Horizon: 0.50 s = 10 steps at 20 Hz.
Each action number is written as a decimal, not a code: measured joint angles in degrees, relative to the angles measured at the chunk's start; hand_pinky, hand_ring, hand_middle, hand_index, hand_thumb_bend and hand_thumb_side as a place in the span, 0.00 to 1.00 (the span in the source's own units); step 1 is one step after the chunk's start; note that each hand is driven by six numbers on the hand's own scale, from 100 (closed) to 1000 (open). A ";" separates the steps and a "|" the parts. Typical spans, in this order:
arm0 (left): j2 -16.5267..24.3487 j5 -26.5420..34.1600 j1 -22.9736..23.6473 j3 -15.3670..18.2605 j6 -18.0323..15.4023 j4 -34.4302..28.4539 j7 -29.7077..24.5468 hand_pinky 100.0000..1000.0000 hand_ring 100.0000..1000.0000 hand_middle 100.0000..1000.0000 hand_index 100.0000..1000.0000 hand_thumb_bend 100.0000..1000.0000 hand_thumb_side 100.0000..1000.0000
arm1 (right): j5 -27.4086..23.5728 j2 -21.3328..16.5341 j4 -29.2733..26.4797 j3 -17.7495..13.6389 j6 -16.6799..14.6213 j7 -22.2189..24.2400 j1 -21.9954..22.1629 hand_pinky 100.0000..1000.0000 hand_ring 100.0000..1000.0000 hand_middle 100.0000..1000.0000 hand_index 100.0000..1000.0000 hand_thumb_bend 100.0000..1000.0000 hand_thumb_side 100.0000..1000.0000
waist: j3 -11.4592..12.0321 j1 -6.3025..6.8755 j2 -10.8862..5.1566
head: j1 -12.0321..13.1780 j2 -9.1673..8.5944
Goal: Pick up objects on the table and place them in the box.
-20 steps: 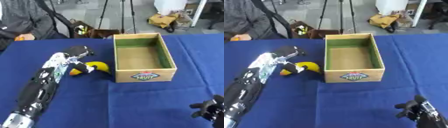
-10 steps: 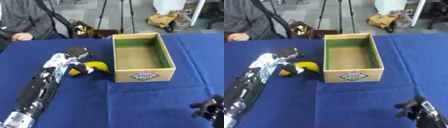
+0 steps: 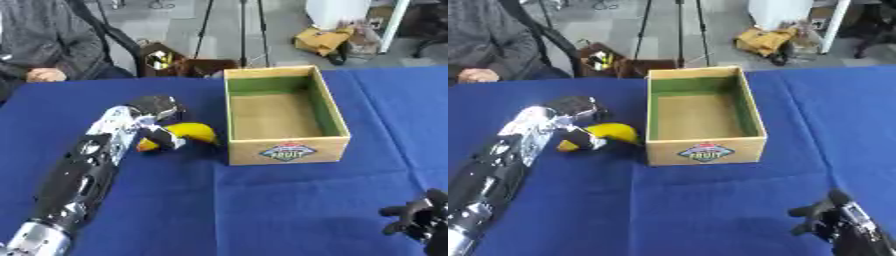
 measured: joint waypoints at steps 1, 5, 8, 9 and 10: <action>0.00 -0.12 0.00 0.00 0.01 0.01 -0.02 0.72 0.55 0.55 0.80 0.19 0.28 | 0.00 0.00 0.00 0.00 0.00 0.00 0.00 0.48 0.65 0.33 0.48 0.00 0.78 | 0.02 0.00 -0.01 | 0.00 0.00; 0.00 -0.49 0.00 0.00 -0.10 0.27 -0.13 0.66 0.46 0.47 0.77 0.11 0.14 | 0.00 0.00 0.09 0.00 0.00 0.00 -0.01 0.48 0.65 0.33 0.48 0.00 0.78 | 0.10 -0.05 -0.01 | 0.00 0.00; 0.01 -0.54 -0.04 0.00 -0.10 0.27 -0.13 0.61 0.39 0.38 0.73 0.07 0.08 | 0.00 0.00 0.14 0.00 0.00 0.01 -0.01 0.48 0.65 0.33 0.48 0.00 0.78 | 0.14 -0.10 -0.02 | 0.01 0.00; 0.01 -0.54 -0.05 0.00 -0.09 0.27 -0.12 0.60 0.37 0.36 0.72 0.05 0.08 | 0.00 0.00 0.14 0.00 -0.01 0.01 -0.02 0.48 0.65 0.33 0.48 0.00 0.78 | 0.16 -0.10 -0.02 | 0.01 0.00; 0.01 -0.54 -0.05 0.00 -0.08 0.28 -0.11 0.59 0.36 0.34 0.71 0.04 0.08 | 0.00 0.00 0.15 0.00 -0.01 0.01 -0.02 0.48 0.65 0.33 0.48 0.00 0.78 | 0.16 -0.12 -0.02 | 0.01 0.00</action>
